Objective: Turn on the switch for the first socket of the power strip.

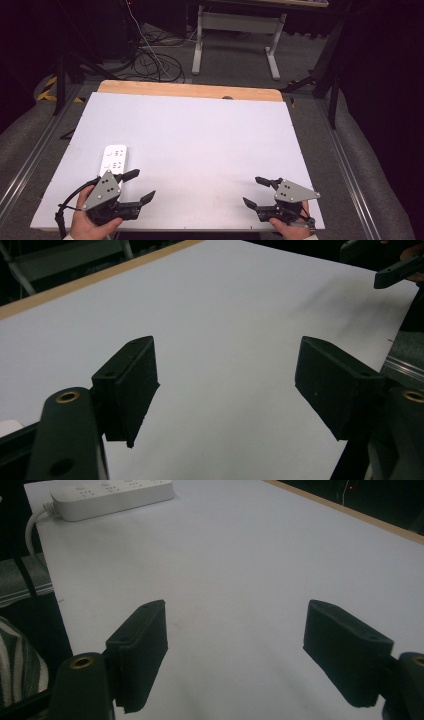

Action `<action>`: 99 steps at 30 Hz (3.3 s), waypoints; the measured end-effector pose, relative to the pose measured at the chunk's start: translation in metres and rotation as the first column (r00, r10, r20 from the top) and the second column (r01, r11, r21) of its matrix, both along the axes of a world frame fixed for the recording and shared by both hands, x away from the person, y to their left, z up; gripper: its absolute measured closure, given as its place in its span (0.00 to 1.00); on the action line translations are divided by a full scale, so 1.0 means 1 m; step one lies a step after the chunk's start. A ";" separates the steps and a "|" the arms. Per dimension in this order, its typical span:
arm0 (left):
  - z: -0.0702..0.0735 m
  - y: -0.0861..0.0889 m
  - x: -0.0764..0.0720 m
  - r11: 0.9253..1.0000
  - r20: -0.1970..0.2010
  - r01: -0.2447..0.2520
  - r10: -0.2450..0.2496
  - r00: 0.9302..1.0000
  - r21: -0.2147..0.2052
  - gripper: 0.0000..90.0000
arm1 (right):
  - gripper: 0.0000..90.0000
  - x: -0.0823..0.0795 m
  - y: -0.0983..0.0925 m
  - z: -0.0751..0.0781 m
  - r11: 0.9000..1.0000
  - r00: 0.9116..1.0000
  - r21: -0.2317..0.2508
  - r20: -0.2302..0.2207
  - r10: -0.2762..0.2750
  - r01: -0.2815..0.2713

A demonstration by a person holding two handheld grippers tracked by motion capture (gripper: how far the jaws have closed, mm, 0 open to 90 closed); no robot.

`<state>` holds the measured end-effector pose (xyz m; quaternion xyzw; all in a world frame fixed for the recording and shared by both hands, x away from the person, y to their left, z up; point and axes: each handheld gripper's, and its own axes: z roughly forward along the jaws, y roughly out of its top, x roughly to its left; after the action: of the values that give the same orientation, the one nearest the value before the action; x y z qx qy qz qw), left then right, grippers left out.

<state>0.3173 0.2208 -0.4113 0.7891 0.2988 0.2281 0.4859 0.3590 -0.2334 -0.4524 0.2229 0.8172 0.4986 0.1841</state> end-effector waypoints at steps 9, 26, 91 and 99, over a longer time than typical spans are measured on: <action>0.014 0.010 0.004 1.000 -0.019 0.012 -0.012 1.000 0.012 0.43 | 0.29 0.000 0.000 0.000 1.000 1.000 0.000 -0.006 0.003 -0.003; 0.026 0.031 0.015 0.996 -0.113 0.021 -0.012 0.994 0.082 0.55 | 0.29 0.000 0.000 -0.001 1.000 1.000 -0.001 -0.001 0.000 0.000; -0.019 0.092 0.037 0.929 -0.419 0.003 0.165 0.893 0.371 1.00 | 0.29 0.000 0.000 -0.002 1.000 1.000 -0.001 -0.005 0.010 -0.010; -0.023 0.091 0.040 0.919 -0.444 0.019 0.172 0.879 0.394 1.00 | 0.29 0.000 0.000 -0.002 1.000 1.000 -0.005 -0.010 0.008 -0.008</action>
<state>0.3572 0.3120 -0.4338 0.8880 0.3880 0.1038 0.2240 0.3592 -0.2333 -0.4545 0.2218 0.8201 0.4963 0.1786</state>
